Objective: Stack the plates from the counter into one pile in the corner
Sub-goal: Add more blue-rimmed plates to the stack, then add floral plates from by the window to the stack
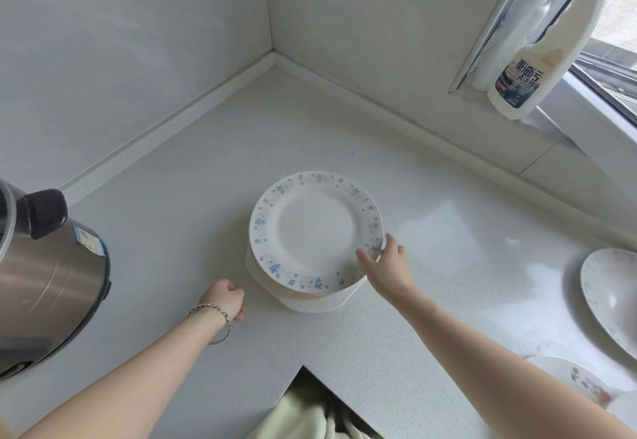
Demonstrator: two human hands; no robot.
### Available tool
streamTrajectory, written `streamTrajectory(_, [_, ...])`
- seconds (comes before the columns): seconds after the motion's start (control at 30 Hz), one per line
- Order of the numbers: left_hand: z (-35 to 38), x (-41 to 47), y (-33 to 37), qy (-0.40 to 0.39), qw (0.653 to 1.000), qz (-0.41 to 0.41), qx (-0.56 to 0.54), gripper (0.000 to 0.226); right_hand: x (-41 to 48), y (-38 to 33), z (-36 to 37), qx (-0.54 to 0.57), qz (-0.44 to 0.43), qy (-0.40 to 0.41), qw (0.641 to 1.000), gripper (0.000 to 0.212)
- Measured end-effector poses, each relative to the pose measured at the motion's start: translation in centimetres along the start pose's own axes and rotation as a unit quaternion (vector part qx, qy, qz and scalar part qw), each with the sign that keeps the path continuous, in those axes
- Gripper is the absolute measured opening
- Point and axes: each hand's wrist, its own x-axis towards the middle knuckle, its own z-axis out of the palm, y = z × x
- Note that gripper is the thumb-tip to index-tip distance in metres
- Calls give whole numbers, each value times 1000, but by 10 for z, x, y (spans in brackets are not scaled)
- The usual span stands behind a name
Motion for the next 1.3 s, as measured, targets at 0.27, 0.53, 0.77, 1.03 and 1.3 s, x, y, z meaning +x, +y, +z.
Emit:
streamTrajectory(0.27, [-2,1,3,-2,1000,3,-7,13,15,-23,15,275,49,2,960,35])
streamTrajectory(0.53, [-4,3,2,1,1000,4,-6,12,21,-23,14,261,53,-13,964,37])
streamTrajectory(0.77, [-32,-9,53,156,980,117,34,22,27,-13,-24,39,46,-23,998,46])
streamTrajectory(1.03, [27,-44,148,-32,935,316,156,10,-6,50,-86,-11,165,-58,985,24])
streamTrajectory(1.3, [176,-122,169,-169,874,375,260,25,-76,167,-181,90,192,102,972,23])
